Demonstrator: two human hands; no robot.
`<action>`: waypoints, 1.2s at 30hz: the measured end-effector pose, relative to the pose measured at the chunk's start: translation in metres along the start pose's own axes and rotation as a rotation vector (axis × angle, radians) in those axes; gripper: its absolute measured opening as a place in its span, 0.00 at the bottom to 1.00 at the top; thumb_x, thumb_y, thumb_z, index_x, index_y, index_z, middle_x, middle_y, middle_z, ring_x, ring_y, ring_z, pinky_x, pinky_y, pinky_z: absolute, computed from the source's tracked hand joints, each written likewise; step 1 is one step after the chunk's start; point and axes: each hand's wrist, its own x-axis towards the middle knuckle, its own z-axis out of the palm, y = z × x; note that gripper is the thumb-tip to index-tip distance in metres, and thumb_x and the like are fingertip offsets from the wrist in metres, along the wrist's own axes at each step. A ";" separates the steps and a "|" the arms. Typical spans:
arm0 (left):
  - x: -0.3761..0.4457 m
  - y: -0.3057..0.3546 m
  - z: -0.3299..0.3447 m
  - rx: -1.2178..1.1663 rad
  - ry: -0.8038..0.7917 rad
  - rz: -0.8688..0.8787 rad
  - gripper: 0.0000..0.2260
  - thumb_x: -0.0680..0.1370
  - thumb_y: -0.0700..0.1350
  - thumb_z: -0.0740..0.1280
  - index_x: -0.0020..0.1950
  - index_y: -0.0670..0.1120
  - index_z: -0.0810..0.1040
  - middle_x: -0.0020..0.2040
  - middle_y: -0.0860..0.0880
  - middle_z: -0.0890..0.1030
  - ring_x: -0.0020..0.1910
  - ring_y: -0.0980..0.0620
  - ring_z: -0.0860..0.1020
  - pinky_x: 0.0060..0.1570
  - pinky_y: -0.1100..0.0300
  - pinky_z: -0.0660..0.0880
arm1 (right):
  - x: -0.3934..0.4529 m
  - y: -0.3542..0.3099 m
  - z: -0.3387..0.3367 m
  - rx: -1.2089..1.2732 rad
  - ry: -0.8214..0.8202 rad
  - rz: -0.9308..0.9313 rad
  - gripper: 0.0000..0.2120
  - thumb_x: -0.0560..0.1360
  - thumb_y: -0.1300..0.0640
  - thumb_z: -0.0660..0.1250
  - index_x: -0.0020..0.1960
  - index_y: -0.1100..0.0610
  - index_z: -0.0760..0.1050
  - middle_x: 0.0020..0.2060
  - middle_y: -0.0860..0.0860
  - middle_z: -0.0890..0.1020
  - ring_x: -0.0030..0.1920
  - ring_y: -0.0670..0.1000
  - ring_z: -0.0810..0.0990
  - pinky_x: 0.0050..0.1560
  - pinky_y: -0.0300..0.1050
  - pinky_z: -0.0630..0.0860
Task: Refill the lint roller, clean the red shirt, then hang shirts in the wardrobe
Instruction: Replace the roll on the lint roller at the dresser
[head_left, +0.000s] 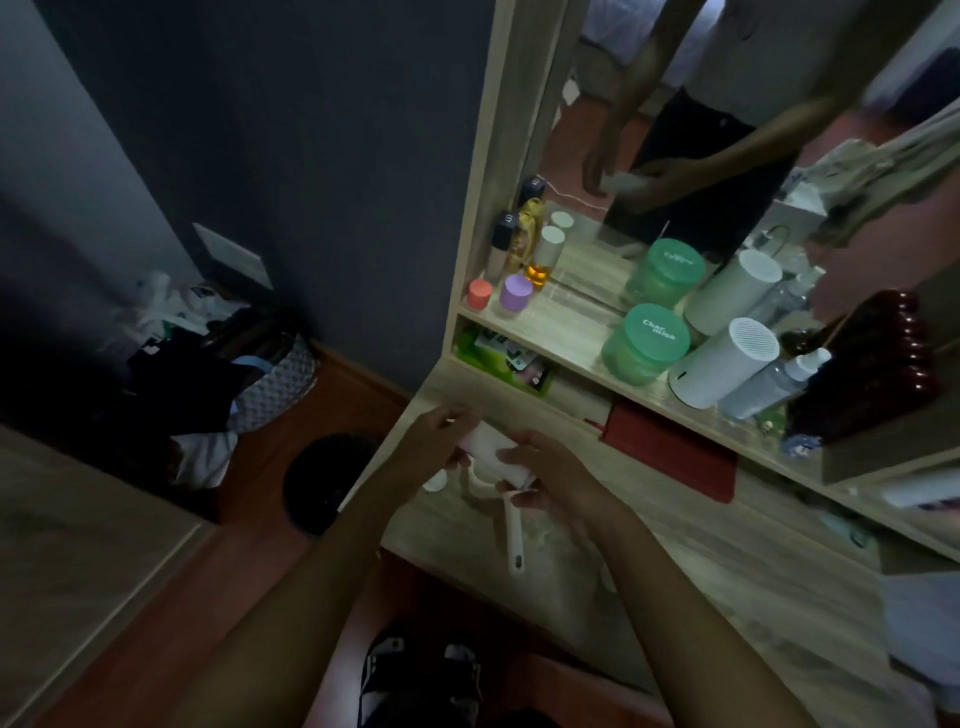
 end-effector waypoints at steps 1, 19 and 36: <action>-0.002 -0.001 -0.006 -0.031 0.025 0.002 0.14 0.78 0.50 0.66 0.57 0.42 0.78 0.46 0.42 0.81 0.37 0.48 0.79 0.38 0.56 0.75 | 0.000 0.000 0.003 0.068 -0.006 0.010 0.10 0.75 0.59 0.70 0.56 0.56 0.76 0.46 0.57 0.82 0.37 0.53 0.82 0.27 0.37 0.75; -0.041 -0.045 -0.038 -0.214 0.664 -0.099 0.13 0.78 0.52 0.66 0.54 0.43 0.77 0.45 0.46 0.80 0.40 0.48 0.80 0.42 0.53 0.79 | 0.047 0.079 0.038 -0.483 0.170 -0.241 0.10 0.77 0.63 0.64 0.57 0.58 0.76 0.50 0.50 0.79 0.48 0.47 0.76 0.41 0.25 0.67; -0.052 -0.063 -0.022 -0.209 0.665 -0.099 0.17 0.77 0.54 0.67 0.55 0.41 0.77 0.42 0.42 0.81 0.32 0.50 0.78 0.34 0.57 0.75 | 0.071 0.155 0.023 -1.456 0.267 -0.674 0.17 0.57 0.64 0.79 0.44 0.55 0.83 0.42 0.50 0.84 0.40 0.54 0.83 0.33 0.40 0.80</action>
